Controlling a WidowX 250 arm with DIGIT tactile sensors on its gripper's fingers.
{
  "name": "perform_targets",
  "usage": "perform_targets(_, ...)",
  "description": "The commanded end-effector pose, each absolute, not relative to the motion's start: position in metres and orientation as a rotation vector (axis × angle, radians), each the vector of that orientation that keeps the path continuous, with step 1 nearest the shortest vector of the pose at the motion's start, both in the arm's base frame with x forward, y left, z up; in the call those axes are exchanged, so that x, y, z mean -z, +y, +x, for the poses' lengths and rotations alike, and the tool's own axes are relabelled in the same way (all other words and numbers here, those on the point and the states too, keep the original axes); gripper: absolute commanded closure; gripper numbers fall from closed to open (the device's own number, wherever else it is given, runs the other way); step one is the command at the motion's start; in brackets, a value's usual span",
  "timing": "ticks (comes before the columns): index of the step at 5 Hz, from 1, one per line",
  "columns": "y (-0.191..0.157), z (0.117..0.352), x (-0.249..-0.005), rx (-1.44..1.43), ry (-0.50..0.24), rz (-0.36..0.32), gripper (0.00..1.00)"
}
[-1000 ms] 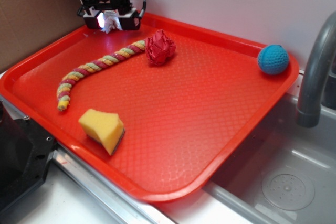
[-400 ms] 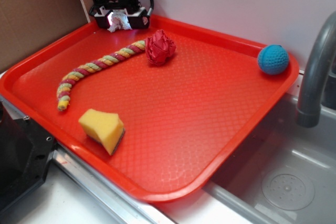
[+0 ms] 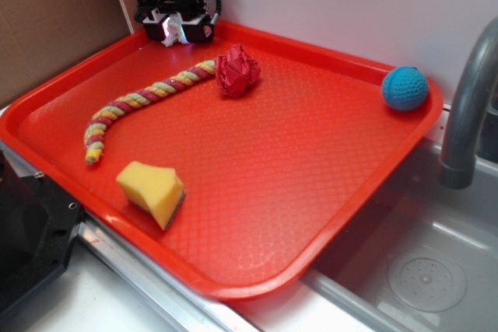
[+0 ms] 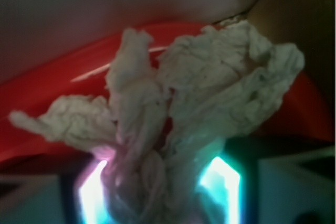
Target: Grab the white paper.
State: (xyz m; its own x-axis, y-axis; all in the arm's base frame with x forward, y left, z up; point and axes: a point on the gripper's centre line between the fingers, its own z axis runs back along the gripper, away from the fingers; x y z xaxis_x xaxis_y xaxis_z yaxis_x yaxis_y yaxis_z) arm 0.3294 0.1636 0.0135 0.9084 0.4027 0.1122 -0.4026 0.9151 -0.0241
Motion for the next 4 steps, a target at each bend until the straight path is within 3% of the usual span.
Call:
perform_targets(1, 0.186, 0.333, -0.026, -0.443, -0.187, 0.032, 1.00)
perform_targets(2, 0.184, 0.328, -0.029, -0.433, -0.170, 0.036, 1.00)
perform_targets(3, 0.176, 0.309, -0.064, -0.427, -0.130, 0.032, 1.00)
perform_targets(4, 0.158, 0.281, -0.113, -0.394, -0.120, -0.028, 1.00)
